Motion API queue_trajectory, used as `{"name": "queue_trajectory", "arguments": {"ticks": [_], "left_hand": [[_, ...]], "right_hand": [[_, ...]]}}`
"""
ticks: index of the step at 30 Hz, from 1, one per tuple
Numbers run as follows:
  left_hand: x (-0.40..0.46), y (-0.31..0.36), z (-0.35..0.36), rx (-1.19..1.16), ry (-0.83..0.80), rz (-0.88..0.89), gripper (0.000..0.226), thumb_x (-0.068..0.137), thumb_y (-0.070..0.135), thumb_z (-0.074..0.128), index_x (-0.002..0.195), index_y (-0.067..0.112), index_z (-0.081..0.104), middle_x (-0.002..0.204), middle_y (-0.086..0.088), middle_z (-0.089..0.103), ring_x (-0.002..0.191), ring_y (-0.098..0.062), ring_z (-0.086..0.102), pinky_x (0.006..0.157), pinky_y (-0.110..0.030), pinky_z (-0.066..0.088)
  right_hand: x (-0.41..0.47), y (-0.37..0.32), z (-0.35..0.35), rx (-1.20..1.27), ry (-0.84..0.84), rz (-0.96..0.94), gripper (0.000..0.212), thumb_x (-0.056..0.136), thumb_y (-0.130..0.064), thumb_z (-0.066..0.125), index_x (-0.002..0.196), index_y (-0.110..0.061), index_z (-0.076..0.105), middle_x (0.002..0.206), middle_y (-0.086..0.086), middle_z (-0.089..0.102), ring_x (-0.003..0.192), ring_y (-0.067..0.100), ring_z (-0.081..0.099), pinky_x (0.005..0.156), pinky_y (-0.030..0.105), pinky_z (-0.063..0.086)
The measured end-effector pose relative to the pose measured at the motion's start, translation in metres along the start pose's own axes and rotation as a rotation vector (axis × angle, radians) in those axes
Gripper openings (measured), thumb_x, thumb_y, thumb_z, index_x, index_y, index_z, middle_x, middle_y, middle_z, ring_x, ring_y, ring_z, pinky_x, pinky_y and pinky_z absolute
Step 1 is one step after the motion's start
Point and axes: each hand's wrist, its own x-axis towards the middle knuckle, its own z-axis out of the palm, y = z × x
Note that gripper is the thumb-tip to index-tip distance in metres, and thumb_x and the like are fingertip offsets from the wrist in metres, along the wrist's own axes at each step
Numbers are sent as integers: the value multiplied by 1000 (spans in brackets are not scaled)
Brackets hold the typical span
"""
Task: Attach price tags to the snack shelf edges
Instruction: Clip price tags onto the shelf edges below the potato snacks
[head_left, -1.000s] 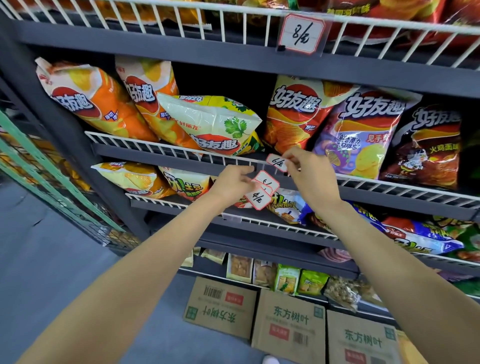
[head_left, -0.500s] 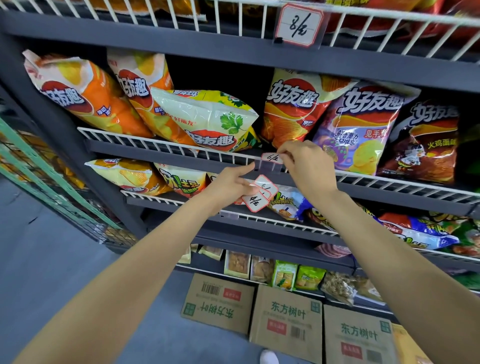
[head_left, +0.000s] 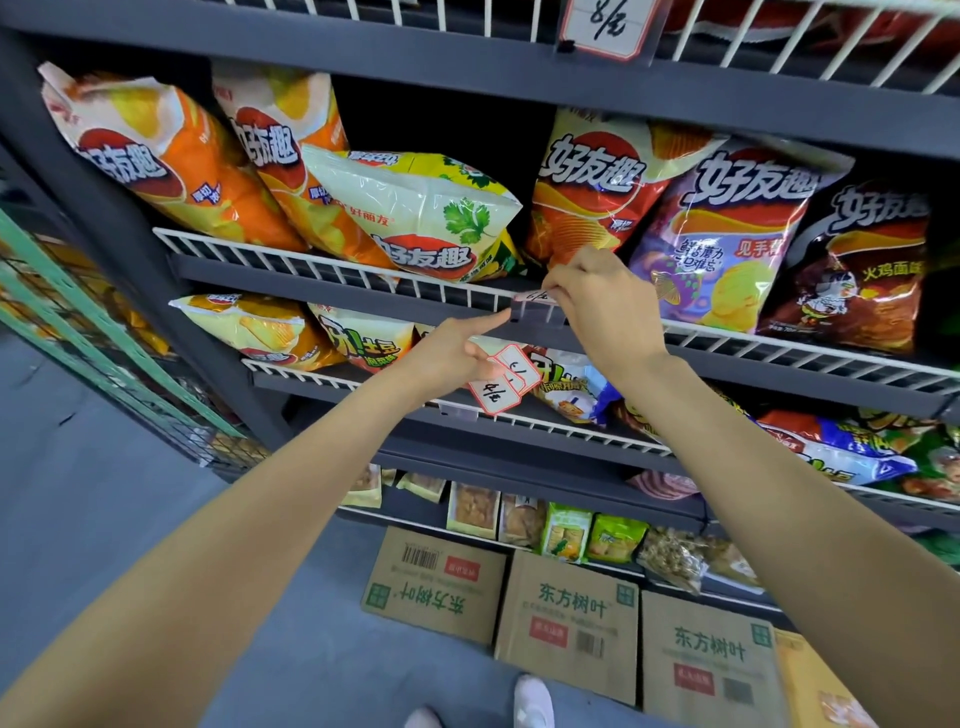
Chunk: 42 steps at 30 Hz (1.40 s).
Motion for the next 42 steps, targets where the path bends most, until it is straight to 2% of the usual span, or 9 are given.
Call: {"name": "queue_trajectory", "arguments": {"ticks": [6, 9, 11, 15, 20, 25, 31, 35, 42], "left_hand": [[0, -1, 0, 0, -1, 14, 69, 89, 4, 58, 142, 39, 31, 101, -21, 69, 101, -32, 65, 88, -40, 47], [0, 1, 1, -9, -9, 22, 69, 89, 1, 56, 143, 36, 31, 96, -14, 66, 100, -29, 65, 93, -41, 48], [0, 2, 0, 5, -7, 34, 69, 89, 1, 56, 143, 35, 31, 97, -13, 66, 101, -30, 64, 94, -43, 47], [-1, 3, -2, 31, -7, 57, 69, 88, 4, 59, 143, 33, 30, 117, -18, 60, 94, -23, 64, 93, -39, 48], [-3, 4, -2, 40, -24, 60, 71, 88, 6, 60, 144, 33, 28, 102, -18, 66, 97, -22, 64, 93, -35, 47], [-3, 3, -2, 46, -24, 56, 71, 88, 5, 59, 144, 35, 28, 99, -15, 64, 97, -24, 65, 93, -43, 48], [-2, 5, -3, 49, -23, 46, 71, 87, 6, 60, 144, 34, 28, 94, -16, 67, 98, -28, 65, 94, -44, 47], [-2, 7, -4, 58, -27, 48, 70, 87, 6, 60, 144, 32, 28, 90, -15, 66, 99, -29, 64, 93, -40, 47], [0, 7, -4, 58, -25, 39, 70, 87, 9, 61, 144, 32, 28, 101, -20, 68, 102, -31, 63, 92, -38, 48]], "right_hand": [[-3, 5, 10, -66, -19, 14, 19, 73, 4, 68, 89, -6, 69, 81, 11, 61, 81, 31, 59, 47, 26, 35], [-2, 4, 15, -67, -40, 47, 17, 74, 6, 64, 86, -6, 64, 80, 12, 59, 82, 32, 56, 49, 28, 32], [-3, 1, 18, -25, -45, 91, 14, 78, 4, 61, 88, -5, 65, 86, 12, 58, 88, 31, 55, 51, 31, 36], [-13, -3, 31, -11, -25, 151, 8, 79, -1, 65, 87, -2, 67, 97, 13, 57, 92, 30, 54, 53, 34, 46], [-18, -3, 40, -85, 2, 154, 10, 75, -1, 70, 85, -2, 69, 94, 13, 55, 88, 31, 53, 49, 28, 35], [-14, -2, 34, -107, -34, 119, 18, 68, 6, 71, 83, -3, 71, 88, 12, 58, 84, 30, 55, 47, 27, 36], [-12, -2, 30, -141, -56, 78, 22, 66, 9, 71, 83, -6, 72, 85, 11, 61, 83, 29, 57, 49, 28, 38], [-14, -7, 24, -178, -39, 30, 28, 51, 13, 75, 75, -1, 70, 81, 14, 59, 74, 32, 59, 43, 25, 35], [-15, -12, 21, -308, -73, -16, 33, 37, 9, 81, 62, -6, 66, 67, 8, 60, 52, 25, 56, 41, 19, 29]]}}
